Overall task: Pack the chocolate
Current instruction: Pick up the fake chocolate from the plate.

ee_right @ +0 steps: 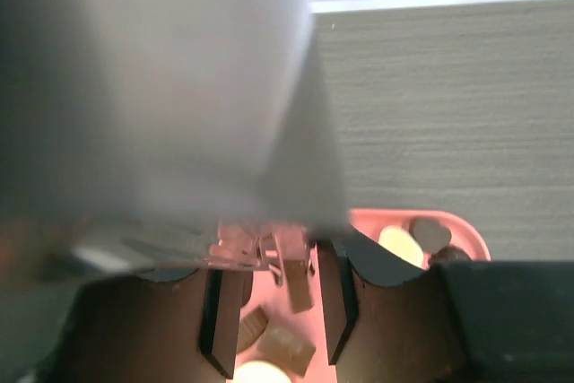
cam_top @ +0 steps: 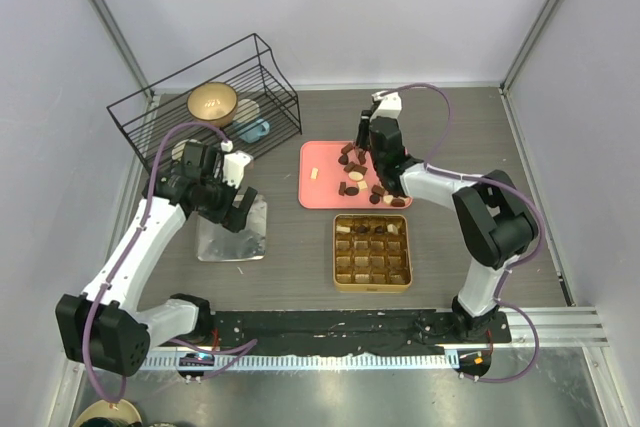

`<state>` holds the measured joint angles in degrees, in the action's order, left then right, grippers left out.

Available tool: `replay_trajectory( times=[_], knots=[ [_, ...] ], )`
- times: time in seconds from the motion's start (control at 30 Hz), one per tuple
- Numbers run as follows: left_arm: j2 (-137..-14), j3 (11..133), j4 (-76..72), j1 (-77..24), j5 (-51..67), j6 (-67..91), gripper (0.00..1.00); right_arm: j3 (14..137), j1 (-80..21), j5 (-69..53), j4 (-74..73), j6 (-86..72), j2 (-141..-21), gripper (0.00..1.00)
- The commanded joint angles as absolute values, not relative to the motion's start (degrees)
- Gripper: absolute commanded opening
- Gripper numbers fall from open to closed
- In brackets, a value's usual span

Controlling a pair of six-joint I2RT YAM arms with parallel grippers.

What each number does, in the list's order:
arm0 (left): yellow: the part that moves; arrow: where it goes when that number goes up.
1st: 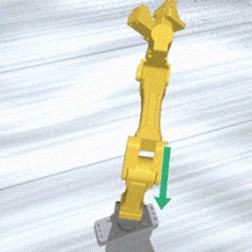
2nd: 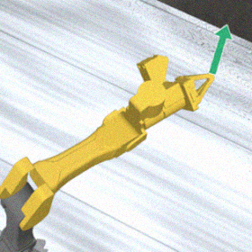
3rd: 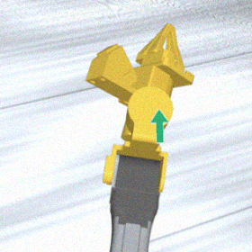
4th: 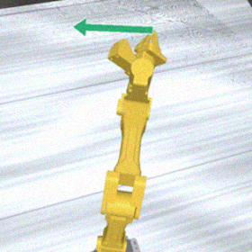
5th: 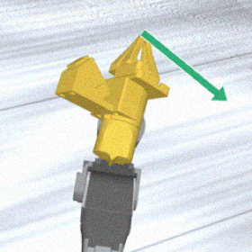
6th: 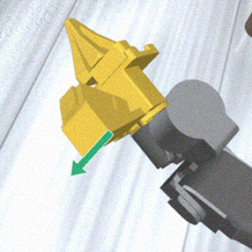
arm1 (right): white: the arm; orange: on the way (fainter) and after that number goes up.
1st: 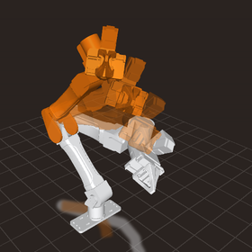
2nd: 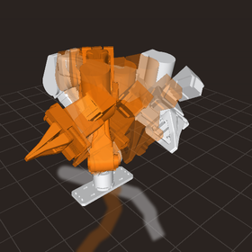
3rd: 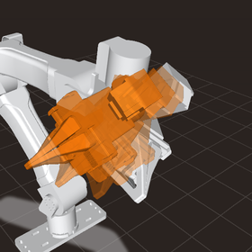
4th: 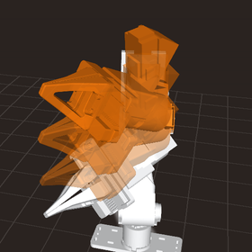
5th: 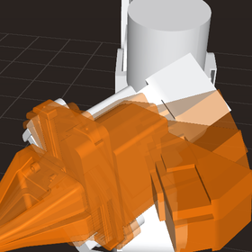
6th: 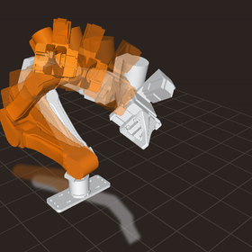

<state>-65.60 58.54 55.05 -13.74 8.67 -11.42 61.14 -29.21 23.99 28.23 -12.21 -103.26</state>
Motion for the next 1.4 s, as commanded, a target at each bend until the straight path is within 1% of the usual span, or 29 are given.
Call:
replay_trajectory(
  times=[0.0,0.43,0.53,0.57,0.7,0.8,0.97,1.17,1.3,1.37],
  knots=[
    [-63.9,59.9,55.5,-13.4,10.3,-12.2,0.89,58.7,-30.7,25.0,26.6,-12.5,-99.3,0.39],
    [-63.1,60.1,56.0,-13.4,10.7,-12.5,0.89,56.3,-31.8,27.2,25.0,-9.9,-97.1,0.39],
    [-63.1,60.2,56.2,-13.4,10.8,-12.4,0.88,56.1,-31.8,27.1,25.7,-9.1,-96.0,0.31],
    [-62.9,60.4,56.3,-13.4,10.9,-12.4,0.88,56.3,-31.8,27.0,25.6,-8.8,-95.5,0.26],
    [-62.7,60.8,57.0,-13.4,10.7,-12.3,0.88,57.7,-32.4,27.2,24.5,-6.4,-90.7,0.19],
    [-62.4,61.2,57.8,-13.4,10.3,-12.9,0.88,58.1,-34.1,29.4,21.4,-5.2,-85.7,0.17],
    [-62.5,61.2,58.2,-13.4,7.6,-14.0,0.88,55.6,-41.6,33.6,12.6,-4.4,-74.4,0.15],
    [-62.8,60.9,57.2,-13.4,5.9,-15.2,0.88,52.0,-50.7,37.5,-3.4,-11.8,-63.4,0.14],
    [-62.6,61.2,56.9,-13.5,4.7,-16.1,0.87,50.1,-53.7,37.3,-11.6,-16.2,-55.3,0.13],
    [-62.5,61.3,57.0,-13.4,4.5,-16.4,0.86,50.1,-54.3,36.5,-15.8,-17.8,-53.7,0.13]
  ],
)
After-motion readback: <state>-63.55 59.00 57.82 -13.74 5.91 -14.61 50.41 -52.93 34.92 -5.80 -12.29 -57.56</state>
